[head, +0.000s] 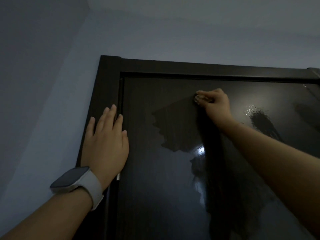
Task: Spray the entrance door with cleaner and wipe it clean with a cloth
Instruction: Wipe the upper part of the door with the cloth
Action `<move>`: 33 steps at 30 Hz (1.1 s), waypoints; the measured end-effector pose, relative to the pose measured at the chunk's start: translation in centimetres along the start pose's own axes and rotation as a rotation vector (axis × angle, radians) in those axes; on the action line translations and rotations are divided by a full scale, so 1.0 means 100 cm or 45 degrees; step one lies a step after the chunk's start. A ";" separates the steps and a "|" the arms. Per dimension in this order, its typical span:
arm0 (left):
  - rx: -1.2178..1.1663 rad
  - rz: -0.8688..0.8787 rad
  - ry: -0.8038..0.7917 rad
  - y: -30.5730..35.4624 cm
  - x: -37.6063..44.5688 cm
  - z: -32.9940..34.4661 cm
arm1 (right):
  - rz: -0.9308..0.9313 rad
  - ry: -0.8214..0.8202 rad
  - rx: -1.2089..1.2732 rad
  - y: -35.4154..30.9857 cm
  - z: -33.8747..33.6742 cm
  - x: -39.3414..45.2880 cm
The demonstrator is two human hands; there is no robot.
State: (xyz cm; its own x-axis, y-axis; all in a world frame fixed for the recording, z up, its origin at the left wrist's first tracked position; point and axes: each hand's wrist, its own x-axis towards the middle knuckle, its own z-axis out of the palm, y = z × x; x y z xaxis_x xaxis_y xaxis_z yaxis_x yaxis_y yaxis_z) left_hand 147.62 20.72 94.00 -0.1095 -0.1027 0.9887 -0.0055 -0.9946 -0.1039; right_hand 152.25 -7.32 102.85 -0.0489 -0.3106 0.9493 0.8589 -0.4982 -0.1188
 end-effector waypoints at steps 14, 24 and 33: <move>-0.056 0.020 0.052 -0.002 -0.001 0.001 | -0.134 -0.118 -0.053 -0.020 0.040 0.010; -0.089 -0.097 0.026 -0.002 -0.001 0.000 | -0.020 -0.048 -0.037 -0.064 0.089 0.010; -0.068 -0.087 0.018 -0.005 0.001 -0.001 | -0.032 -0.044 -0.076 -0.029 0.049 0.039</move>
State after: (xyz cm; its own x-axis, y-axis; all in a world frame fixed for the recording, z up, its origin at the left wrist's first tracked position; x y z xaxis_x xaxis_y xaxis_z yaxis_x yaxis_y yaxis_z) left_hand 147.56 21.23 94.10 -0.1209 -0.0336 0.9921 -0.0663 -0.9969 -0.0418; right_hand 152.09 -3.12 108.37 -0.0516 -0.2696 0.9616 0.8255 -0.5534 -0.1108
